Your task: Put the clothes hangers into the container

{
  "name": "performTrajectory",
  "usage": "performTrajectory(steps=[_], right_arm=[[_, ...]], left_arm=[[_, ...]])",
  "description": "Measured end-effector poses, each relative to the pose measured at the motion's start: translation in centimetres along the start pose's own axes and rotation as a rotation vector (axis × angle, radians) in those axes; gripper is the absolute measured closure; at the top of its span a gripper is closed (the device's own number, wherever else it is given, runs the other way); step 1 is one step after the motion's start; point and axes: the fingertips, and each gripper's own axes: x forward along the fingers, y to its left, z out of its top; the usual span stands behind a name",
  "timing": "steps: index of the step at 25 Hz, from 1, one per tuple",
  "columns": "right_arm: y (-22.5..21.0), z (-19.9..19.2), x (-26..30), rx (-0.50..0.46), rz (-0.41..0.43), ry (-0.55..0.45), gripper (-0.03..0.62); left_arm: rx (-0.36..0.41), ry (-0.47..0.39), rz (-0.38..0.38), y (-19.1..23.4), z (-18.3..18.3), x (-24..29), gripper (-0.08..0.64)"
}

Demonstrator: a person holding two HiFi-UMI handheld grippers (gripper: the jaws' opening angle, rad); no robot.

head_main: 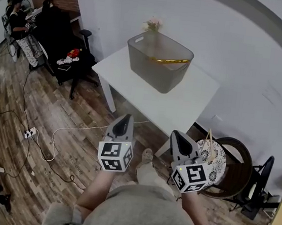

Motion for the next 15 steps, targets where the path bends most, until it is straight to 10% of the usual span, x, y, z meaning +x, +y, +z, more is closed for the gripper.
performTrajectory(steps=[15], right_arm=[[3.7,-1.2,-1.4,0.006,0.040,0.006,0.594]], left_arm=[[0.014,0.026,0.018,0.7,-2.0,-6.3,0.552]])
